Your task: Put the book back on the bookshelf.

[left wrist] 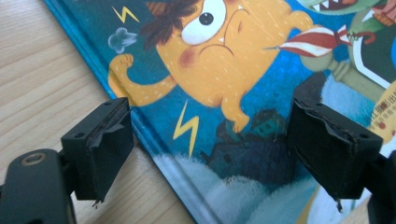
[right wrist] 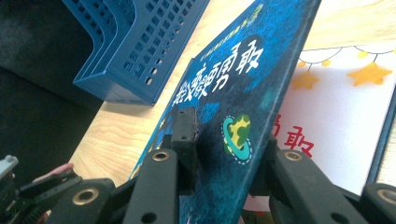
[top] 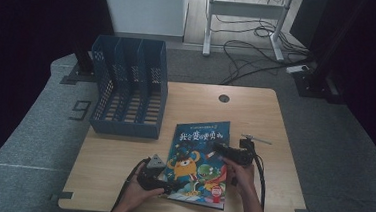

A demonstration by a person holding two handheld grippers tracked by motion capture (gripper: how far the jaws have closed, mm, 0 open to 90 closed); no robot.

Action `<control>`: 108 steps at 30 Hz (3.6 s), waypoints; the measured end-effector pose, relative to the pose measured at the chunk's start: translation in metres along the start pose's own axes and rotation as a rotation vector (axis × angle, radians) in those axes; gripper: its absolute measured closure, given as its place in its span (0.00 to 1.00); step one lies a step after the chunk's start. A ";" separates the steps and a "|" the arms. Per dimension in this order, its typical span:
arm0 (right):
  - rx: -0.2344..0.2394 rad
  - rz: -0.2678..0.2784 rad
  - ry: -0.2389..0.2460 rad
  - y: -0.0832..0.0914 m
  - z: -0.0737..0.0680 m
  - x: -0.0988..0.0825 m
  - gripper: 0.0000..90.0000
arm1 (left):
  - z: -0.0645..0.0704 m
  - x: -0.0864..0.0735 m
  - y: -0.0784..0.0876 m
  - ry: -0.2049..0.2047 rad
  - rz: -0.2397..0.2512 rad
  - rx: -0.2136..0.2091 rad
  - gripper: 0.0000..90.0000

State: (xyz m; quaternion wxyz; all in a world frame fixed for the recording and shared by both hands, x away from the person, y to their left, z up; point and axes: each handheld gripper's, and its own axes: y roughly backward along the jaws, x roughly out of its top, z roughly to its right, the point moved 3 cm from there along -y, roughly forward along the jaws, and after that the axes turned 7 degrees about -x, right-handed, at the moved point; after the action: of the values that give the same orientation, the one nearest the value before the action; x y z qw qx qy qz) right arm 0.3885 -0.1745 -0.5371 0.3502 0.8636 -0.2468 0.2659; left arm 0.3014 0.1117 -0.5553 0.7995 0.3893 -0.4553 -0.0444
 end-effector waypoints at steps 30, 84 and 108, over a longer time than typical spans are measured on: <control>-0.020 0.083 -0.041 0.024 0.011 0.013 0.83 | 0.016 -0.004 -0.005 -0.058 -0.064 -0.036 0.16; 0.007 0.209 0.094 0.053 -0.015 0.023 0.86 | 0.030 -0.008 -0.014 -0.089 -0.116 -0.071 0.12; 0.030 0.274 0.199 0.063 -0.035 0.024 0.86 | 0.034 -0.006 -0.013 -0.129 -0.101 -0.033 0.12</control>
State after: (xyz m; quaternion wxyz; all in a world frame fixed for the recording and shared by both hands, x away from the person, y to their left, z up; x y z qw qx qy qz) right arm 0.3569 -0.1944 -0.4706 0.3202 0.7966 -0.3222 0.3988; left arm 0.2756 0.0855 -0.5588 0.7715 0.3948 -0.4849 -0.1173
